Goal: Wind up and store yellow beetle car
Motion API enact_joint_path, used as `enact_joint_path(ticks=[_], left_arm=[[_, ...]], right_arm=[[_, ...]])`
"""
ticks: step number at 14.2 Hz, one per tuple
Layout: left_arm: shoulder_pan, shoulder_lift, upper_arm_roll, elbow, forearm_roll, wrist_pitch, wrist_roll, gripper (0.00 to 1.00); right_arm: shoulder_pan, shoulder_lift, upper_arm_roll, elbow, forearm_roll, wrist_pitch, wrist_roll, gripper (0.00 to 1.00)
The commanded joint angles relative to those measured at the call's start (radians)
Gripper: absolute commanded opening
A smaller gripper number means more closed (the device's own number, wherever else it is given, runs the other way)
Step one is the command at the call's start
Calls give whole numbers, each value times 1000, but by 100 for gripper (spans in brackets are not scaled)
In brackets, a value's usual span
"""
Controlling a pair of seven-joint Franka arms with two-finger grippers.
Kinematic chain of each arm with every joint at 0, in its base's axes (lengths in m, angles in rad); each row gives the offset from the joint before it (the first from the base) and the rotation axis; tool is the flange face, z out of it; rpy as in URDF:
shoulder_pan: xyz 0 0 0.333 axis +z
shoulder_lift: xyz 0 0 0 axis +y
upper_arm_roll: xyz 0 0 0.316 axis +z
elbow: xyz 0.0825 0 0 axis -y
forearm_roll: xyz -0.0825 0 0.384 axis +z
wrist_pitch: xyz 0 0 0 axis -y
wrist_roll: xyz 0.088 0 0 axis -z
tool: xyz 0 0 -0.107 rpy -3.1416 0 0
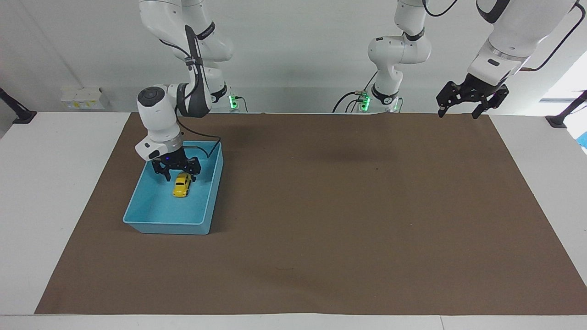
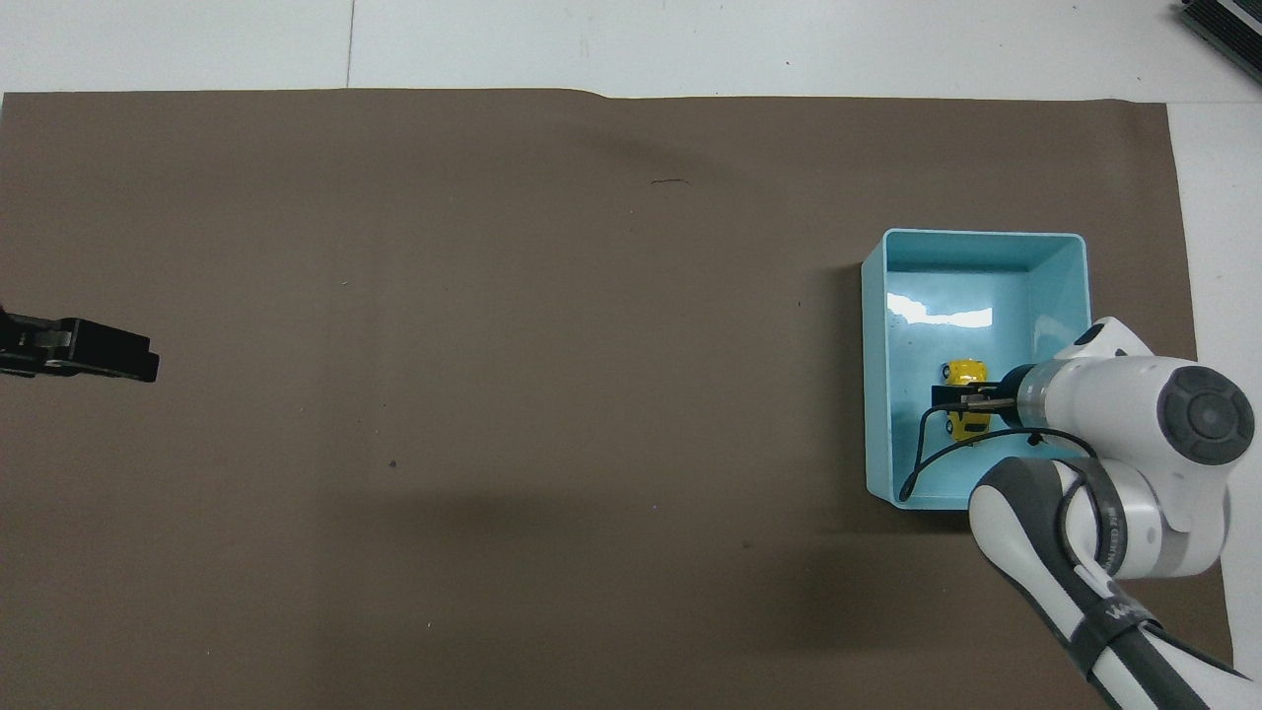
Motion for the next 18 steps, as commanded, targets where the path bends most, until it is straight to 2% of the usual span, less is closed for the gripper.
enact_joint_path(ticks=[1, 4, 10, 14, 16, 18], left_arm=[[-4, -21, 7, -22, -10, 7, 7, 100], [-4, -21, 7, -22, -10, 7, 7, 100], [-4, -21, 7, -22, -10, 7, 7, 100], [-4, -21, 7, -22, -10, 7, 7, 100], [-4, -21, 7, -22, -10, 7, 7, 100], [-4, -21, 7, -22, -10, 7, 7, 100]], right_arm=[[-9, -40, 4, 92, 5, -156, 4, 100], [-13, -69, 4, 201, 8, -334, 36, 100], [-4, -67, 17, 516, 11, -745, 126, 100], [-6, -55, 18, 651, 100, -882, 174, 100], [-7, -43, 17, 703, 105, -920, 174, 100], [-10, -11, 17, 786, 103, -1011, 174, 100]])
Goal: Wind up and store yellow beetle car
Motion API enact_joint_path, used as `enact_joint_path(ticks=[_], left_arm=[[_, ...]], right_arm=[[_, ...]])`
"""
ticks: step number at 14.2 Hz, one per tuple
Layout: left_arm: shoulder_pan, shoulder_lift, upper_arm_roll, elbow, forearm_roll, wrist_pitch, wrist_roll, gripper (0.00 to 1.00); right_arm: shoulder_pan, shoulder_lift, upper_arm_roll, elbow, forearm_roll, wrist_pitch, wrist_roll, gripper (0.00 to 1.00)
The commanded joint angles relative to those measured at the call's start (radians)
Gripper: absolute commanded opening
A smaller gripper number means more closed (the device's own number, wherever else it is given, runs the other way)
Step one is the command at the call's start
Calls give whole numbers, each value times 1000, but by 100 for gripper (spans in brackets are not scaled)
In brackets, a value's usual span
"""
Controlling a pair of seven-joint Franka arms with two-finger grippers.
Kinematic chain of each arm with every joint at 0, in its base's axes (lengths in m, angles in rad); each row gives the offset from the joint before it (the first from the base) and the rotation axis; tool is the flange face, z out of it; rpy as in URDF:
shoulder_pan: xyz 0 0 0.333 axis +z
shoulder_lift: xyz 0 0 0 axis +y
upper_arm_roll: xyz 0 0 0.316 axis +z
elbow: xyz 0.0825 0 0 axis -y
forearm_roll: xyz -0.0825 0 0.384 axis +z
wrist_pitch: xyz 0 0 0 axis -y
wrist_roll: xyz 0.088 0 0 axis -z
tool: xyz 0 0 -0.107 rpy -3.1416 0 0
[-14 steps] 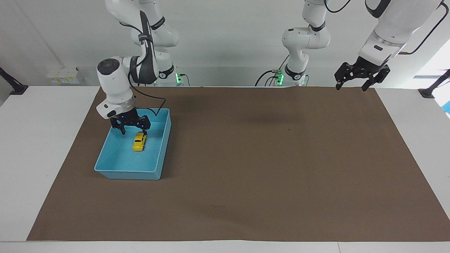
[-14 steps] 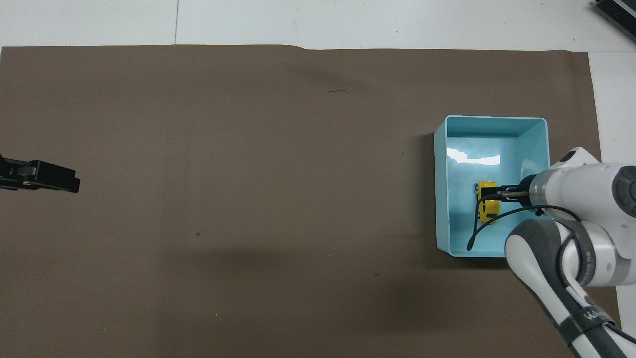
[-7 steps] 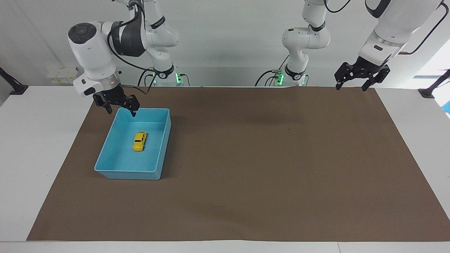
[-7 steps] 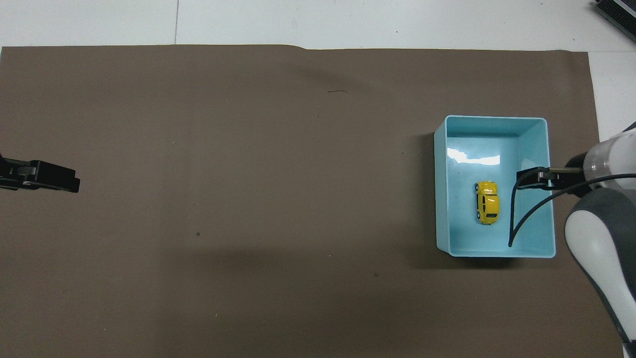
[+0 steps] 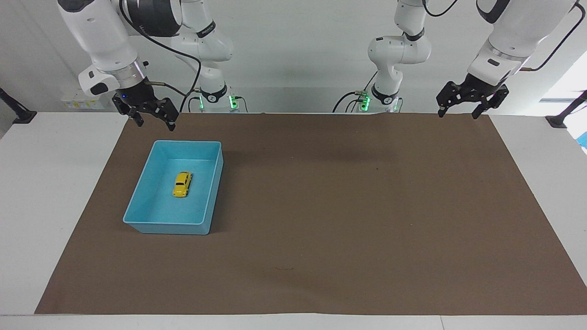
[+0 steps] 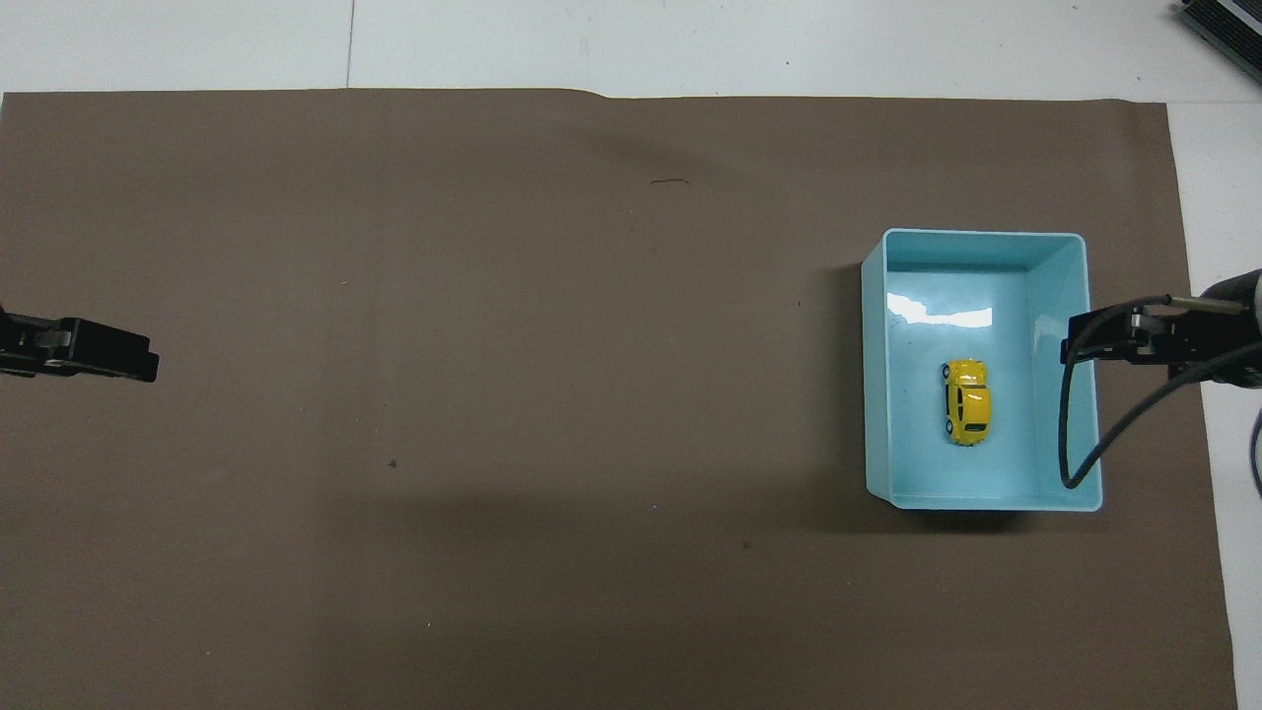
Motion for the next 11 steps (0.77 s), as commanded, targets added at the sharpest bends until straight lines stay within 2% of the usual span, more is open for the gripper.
enact_joint_path(ticks=[1, 4, 11], left_arm=[[-4, -21, 7, -22, -10, 8, 7, 100], [-4, -21, 7, -22, -10, 7, 7, 100], [-4, -21, 7, -22, -10, 7, 7, 100]], right_arm=[[-10, 73, 3, 146, 17, -119, 18, 100], [-9, 90, 3, 202, 14, -167, 15, 100], [-4, 70, 3, 157, 17, -124, 7, 100]])
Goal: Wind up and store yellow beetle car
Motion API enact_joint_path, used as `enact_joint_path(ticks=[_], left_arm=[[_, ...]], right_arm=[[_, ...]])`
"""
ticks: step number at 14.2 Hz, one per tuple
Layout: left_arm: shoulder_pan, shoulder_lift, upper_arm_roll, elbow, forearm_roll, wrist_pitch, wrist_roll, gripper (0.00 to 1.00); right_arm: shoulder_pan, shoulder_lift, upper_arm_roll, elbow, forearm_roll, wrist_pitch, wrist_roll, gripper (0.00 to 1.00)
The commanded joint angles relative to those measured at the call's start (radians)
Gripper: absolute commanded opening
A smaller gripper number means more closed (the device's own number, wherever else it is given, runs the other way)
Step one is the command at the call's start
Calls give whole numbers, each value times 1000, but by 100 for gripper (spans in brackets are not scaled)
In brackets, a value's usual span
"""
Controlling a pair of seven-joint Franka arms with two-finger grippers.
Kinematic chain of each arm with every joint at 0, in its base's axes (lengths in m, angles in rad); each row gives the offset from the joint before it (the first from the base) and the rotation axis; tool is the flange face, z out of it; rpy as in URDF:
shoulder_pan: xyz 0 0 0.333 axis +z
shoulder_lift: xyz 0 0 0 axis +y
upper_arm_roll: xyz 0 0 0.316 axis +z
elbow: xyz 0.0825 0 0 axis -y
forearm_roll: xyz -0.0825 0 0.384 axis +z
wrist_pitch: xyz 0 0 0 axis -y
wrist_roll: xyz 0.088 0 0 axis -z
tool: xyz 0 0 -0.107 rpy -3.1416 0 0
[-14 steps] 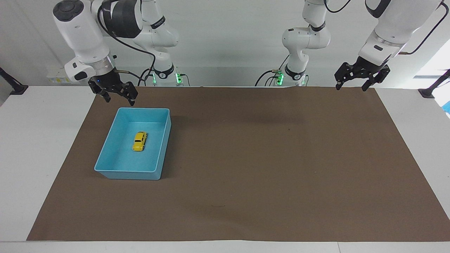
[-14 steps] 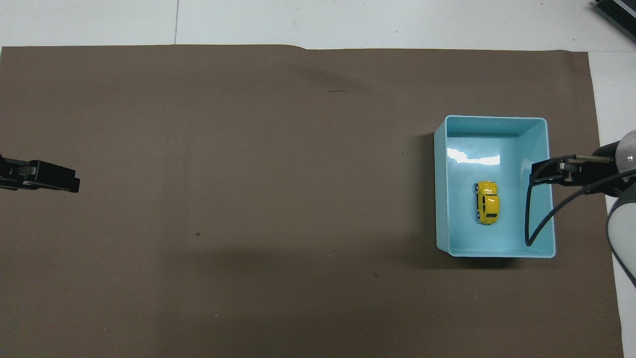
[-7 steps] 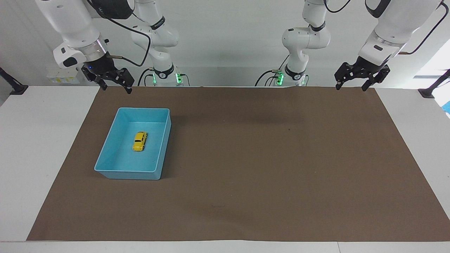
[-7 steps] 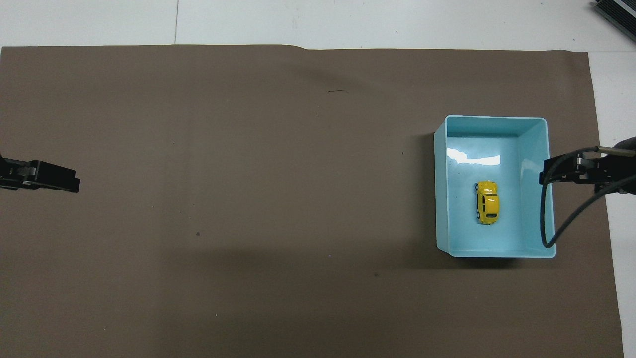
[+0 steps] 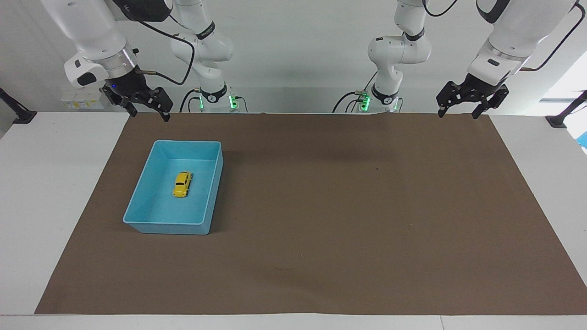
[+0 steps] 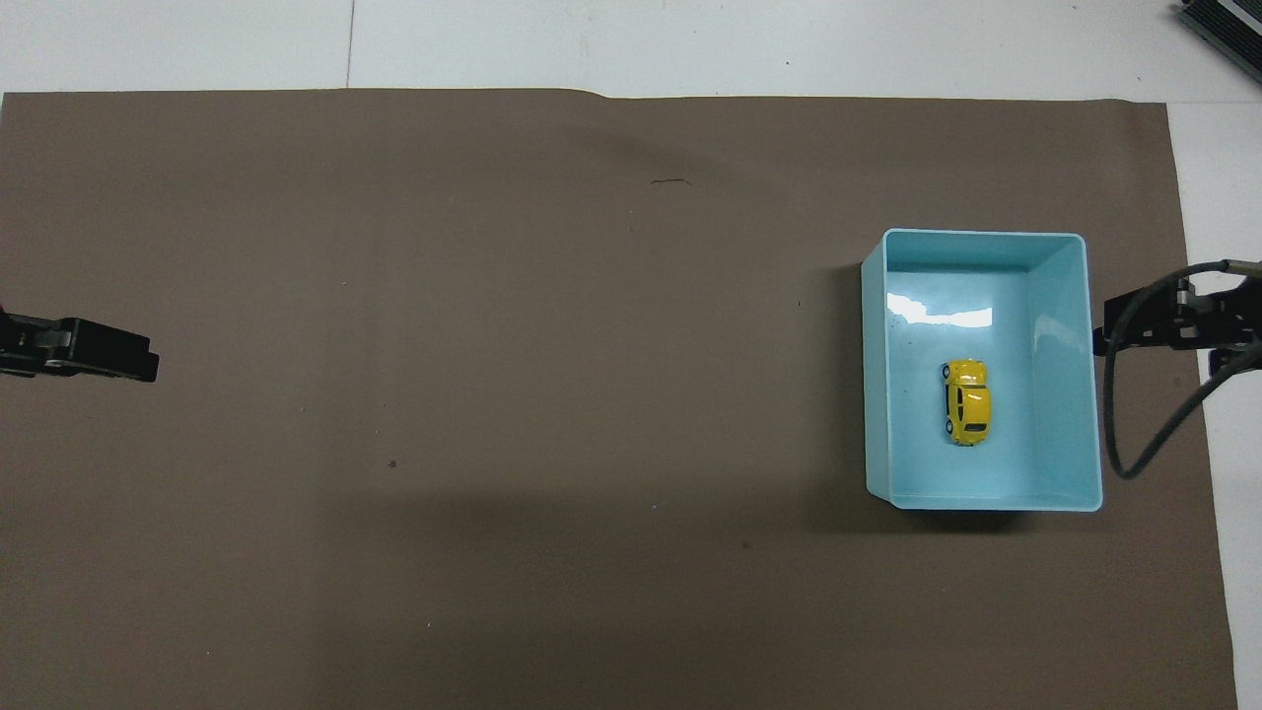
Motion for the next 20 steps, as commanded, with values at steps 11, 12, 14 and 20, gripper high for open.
enact_joint_path(ticks=[11, 12, 14, 20], left_arm=[[-4, -21, 7, -22, -10, 7, 7, 100], [-4, -21, 7, -22, -10, 7, 7, 100], [-4, -21, 7, -22, -10, 8, 7, 100], [-4, -21, 7, -22, -10, 7, 7, 100]], right_arm=[[-3, -25, 5, -71, -4, 154, 1, 100], [-3, -25, 5, -71, -4, 151, 1, 100], [-3, -26, 5, -71, -4, 149, 1, 100], [-1, -28, 5, -72, -4, 143, 2, 100]])
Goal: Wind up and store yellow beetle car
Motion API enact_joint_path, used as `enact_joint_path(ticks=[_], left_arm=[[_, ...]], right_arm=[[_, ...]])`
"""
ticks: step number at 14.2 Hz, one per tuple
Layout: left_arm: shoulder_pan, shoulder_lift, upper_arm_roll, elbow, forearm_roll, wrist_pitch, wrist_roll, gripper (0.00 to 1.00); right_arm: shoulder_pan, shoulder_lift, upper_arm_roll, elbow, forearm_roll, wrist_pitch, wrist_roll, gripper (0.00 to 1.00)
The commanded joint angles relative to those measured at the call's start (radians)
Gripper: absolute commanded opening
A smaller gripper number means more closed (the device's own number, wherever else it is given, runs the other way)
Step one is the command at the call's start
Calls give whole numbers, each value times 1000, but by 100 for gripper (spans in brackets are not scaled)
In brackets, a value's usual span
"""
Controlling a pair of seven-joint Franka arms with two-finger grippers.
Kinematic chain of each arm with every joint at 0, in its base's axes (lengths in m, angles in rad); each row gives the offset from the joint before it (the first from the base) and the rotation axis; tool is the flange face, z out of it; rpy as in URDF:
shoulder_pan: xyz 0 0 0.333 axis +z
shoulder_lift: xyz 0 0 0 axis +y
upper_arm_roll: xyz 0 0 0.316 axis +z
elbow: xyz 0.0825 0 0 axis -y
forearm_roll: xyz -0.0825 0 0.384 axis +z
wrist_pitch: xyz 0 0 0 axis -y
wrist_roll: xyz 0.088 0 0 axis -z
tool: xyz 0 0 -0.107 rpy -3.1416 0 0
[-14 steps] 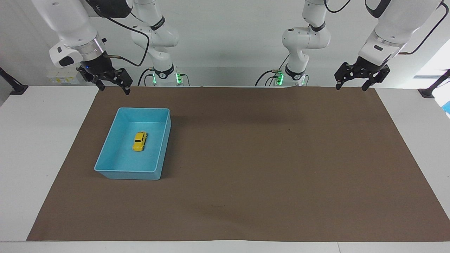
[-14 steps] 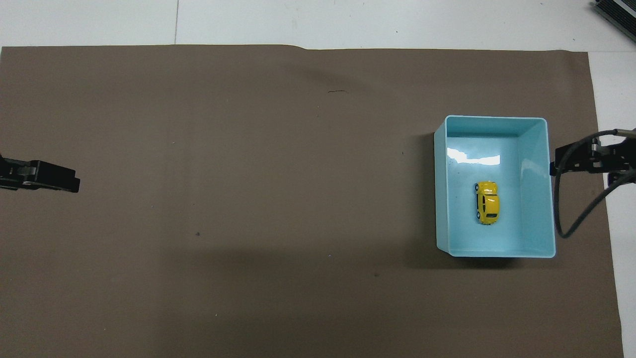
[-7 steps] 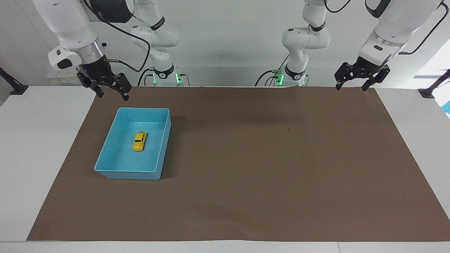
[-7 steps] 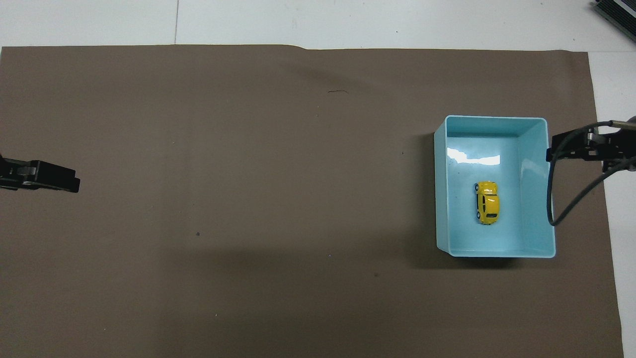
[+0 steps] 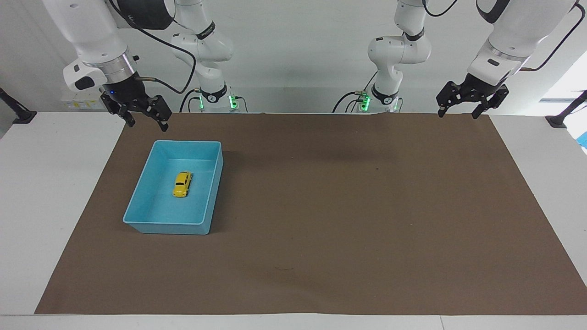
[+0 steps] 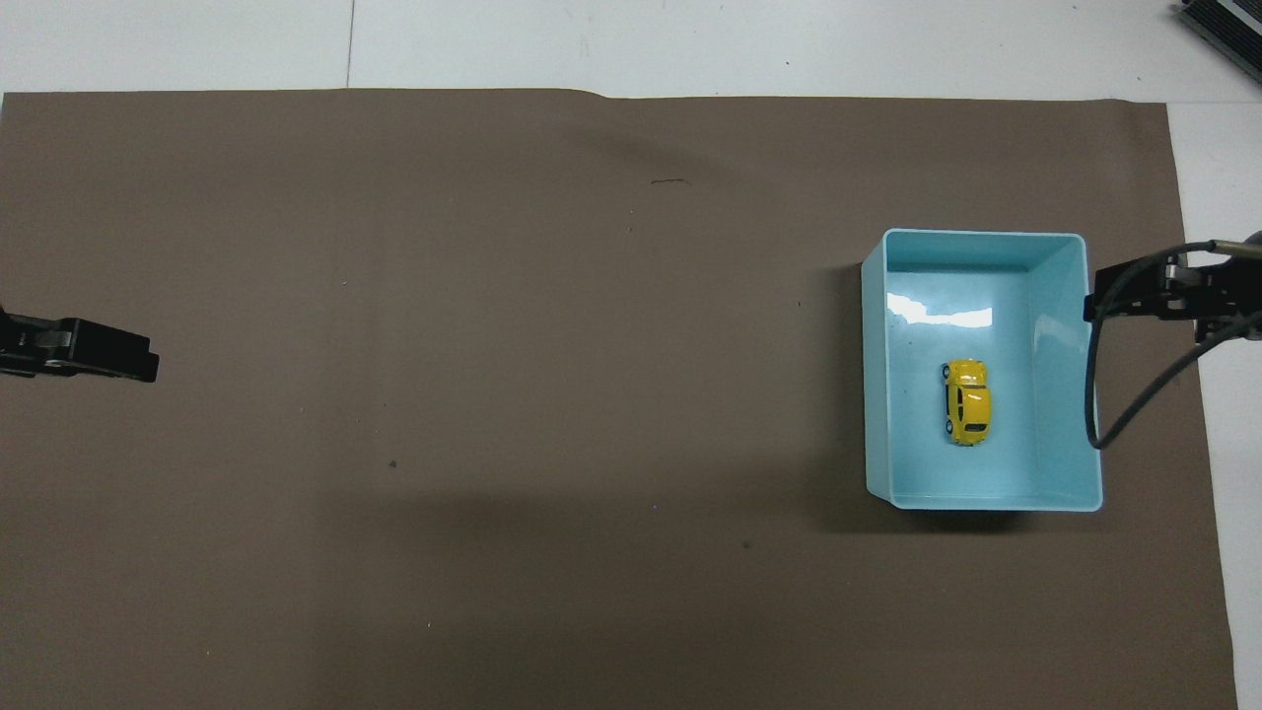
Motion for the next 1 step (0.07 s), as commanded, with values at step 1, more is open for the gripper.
enact_joint_path(ticks=[1], left_arm=[[-4, -21, 7, -22, -10, 7, 7, 100]], right_arm=[[-2, -25, 5, -31, -3, 9, 2, 100]])
